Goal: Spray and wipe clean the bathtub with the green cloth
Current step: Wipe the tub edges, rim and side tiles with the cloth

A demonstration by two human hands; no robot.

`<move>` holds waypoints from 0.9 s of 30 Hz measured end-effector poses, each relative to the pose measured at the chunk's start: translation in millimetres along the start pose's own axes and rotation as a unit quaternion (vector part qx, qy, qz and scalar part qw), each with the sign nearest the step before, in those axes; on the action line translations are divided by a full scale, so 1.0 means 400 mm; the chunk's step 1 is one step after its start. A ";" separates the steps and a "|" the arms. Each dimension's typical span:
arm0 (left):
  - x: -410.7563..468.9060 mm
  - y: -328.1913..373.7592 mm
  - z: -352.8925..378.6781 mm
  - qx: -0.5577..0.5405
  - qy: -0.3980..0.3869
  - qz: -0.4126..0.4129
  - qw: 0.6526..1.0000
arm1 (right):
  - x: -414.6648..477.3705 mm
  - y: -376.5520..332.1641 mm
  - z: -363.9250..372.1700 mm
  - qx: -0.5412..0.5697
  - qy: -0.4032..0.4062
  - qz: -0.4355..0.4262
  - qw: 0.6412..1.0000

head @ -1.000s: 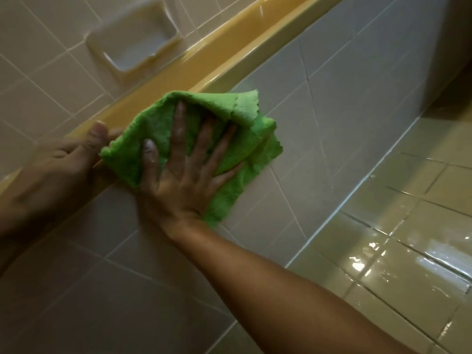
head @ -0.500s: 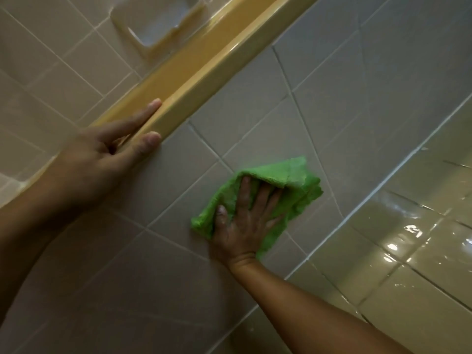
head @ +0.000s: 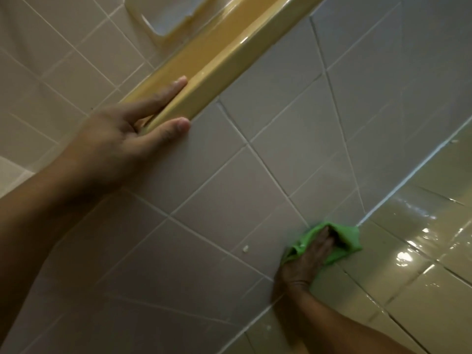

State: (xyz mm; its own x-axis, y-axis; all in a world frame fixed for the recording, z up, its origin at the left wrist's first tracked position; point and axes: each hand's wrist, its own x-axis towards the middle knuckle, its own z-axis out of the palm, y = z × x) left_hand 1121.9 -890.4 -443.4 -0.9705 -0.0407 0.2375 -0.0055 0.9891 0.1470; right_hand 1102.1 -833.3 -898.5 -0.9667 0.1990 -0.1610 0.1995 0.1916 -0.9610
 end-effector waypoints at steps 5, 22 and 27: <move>0.006 0.000 0.001 0.001 -0.005 0.014 1.000 | 0.019 -0.074 -0.021 0.022 0.067 -0.020 0.997; -0.102 0.053 0.011 -0.124 0.104 -0.035 0.986 | -0.084 -0.675 -0.270 -0.061 -0.068 -0.359 0.929; -0.255 0.011 0.081 0.148 0.194 -0.055 0.968 | -0.096 -0.719 -0.401 -0.082 -0.214 -0.371 0.900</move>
State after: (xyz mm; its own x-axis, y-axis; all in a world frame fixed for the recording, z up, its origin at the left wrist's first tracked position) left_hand 1213.0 -877.2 -498.2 -0.7973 -0.1421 0.5867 -0.2284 0.9707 -0.0753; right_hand 1107.6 -741.7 -580.0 -0.8104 -0.4234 0.4049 -0.5385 0.2662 -0.7994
